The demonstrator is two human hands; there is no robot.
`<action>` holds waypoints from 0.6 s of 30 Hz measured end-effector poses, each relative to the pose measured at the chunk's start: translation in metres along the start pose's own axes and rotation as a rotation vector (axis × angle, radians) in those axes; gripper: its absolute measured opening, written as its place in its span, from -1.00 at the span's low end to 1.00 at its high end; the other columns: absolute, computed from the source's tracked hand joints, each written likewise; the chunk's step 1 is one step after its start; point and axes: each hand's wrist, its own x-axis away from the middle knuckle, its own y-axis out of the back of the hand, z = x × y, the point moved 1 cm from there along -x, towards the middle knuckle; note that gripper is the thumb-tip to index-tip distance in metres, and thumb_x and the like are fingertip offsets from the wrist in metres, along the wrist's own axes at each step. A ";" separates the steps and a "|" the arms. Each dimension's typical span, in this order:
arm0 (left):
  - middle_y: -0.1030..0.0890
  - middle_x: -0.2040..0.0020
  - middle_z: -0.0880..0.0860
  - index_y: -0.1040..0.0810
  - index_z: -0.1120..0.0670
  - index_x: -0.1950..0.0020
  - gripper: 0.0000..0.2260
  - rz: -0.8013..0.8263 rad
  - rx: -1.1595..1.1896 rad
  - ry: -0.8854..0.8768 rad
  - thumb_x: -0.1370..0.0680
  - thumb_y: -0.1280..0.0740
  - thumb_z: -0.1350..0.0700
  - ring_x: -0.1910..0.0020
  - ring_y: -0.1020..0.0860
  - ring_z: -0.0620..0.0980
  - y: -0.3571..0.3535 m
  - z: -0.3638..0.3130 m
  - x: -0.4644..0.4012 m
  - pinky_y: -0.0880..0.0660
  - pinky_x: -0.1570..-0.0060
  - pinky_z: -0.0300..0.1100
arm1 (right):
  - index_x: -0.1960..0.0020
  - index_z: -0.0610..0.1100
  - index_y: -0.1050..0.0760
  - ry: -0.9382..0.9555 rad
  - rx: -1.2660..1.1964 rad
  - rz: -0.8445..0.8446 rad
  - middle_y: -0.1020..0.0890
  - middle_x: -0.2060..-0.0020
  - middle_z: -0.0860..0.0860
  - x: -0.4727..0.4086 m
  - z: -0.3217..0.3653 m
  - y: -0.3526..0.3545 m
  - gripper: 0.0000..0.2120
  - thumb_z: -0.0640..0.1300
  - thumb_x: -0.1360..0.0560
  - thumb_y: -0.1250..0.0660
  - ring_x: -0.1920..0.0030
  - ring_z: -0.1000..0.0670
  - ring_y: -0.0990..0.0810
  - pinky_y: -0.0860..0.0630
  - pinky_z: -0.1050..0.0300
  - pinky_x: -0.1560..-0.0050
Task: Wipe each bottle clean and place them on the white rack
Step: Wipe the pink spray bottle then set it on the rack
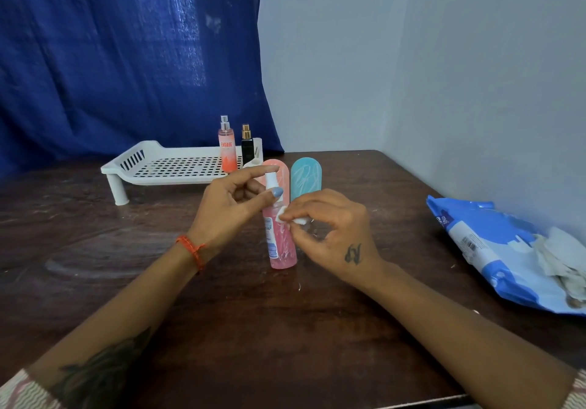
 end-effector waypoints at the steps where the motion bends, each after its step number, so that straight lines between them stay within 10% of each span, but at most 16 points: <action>1: -0.59 0.18 0.05 -0.51 -0.04 -0.15 -0.70 -0.003 0.012 0.012 -0.45 -0.38 0.21 0.20 -0.58 -0.15 0.000 0.000 0.000 -0.57 0.12 -0.33 | 0.11 -0.21 -0.64 -0.014 0.003 0.004 -0.69 0.18 -0.03 0.000 -0.001 0.001 -0.86 -0.16 -0.39 -0.38 0.10 0.12 -0.59 -0.49 0.34 0.01; 18: -0.59 0.18 0.08 -0.53 0.04 -0.17 -0.67 0.001 0.084 0.073 -0.41 -0.40 0.16 0.16 -0.59 -0.04 -0.002 -0.002 0.000 -0.59 0.13 -0.28 | 0.06 -0.21 -0.64 -0.060 0.032 -0.039 -0.69 0.14 -0.03 -0.001 -0.003 0.001 -0.80 -0.10 -0.42 -0.35 0.08 0.11 -0.61 -0.50 0.33 0.01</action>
